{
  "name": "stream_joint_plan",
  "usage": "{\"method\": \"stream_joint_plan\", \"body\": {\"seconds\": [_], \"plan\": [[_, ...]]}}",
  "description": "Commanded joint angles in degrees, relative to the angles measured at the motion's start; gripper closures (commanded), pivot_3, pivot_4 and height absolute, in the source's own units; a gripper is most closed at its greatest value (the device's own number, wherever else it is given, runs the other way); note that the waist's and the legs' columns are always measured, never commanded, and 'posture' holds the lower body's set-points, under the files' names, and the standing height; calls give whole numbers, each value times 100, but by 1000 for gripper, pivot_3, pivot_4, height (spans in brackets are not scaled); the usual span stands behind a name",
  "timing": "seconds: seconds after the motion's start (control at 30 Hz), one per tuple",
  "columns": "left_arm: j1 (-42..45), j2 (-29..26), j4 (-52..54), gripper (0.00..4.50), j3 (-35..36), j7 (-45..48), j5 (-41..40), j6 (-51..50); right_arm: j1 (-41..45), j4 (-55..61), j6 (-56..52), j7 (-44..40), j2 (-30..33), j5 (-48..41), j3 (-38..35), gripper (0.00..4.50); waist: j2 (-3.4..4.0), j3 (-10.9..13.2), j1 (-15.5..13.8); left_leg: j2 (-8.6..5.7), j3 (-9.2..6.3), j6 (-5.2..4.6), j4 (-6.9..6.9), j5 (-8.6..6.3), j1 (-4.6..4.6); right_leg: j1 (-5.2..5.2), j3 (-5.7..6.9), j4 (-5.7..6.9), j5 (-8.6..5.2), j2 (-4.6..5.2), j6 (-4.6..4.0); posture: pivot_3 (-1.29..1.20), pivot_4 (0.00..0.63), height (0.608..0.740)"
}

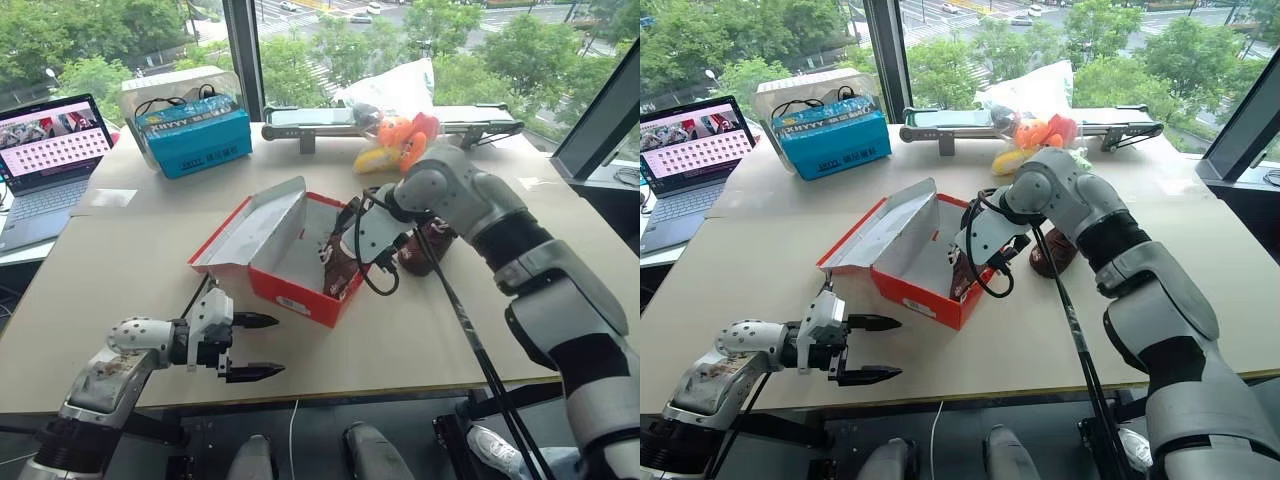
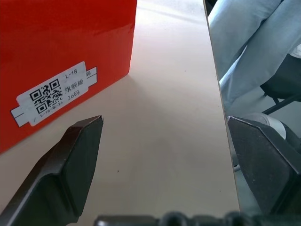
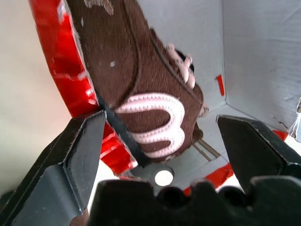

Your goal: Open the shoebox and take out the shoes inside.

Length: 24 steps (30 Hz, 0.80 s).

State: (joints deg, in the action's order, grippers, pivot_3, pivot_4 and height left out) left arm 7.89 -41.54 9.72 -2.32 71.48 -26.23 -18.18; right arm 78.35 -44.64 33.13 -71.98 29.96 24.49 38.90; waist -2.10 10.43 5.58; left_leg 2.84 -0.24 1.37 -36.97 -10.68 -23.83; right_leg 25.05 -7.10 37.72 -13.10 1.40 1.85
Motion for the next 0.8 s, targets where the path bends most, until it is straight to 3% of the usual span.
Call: {"method": "stream_joint_plan", "body": {"seconds": [0.03,0.37,0.53,0.8], "plan": [[24,-10,191,0,24,-9,-94,-38,392,-356,290,171,-83,243,-85,41,0,0,0,1,-2,0,0,0,1,2,1,10,-4,-2,-5,0,150,740],[-45,-53,346,0,62,-69,-167,-129,53,-766,915,723,-453,961,260,41,-5,-4,16,0,-5,0,0,0,18,-4,1,29,-14,-4,-8,0,150,740],[-131,-63,450,0,100,-108,-196,-171,44,-1253,891,1223,-796,1323,321,41,-38,-24,136,4,-4,0,14,-2,121,-96,1,26,-54,-6,19,0,150,740],[-208,-75,545,0,154,-161,-214,-206,64,-1806,899,1786,-1261,1634,354,41,-63,-40,355,5,-6,1,31,-3,241,-202,-6,24,-85,-7,-30,0,150,740]]}}
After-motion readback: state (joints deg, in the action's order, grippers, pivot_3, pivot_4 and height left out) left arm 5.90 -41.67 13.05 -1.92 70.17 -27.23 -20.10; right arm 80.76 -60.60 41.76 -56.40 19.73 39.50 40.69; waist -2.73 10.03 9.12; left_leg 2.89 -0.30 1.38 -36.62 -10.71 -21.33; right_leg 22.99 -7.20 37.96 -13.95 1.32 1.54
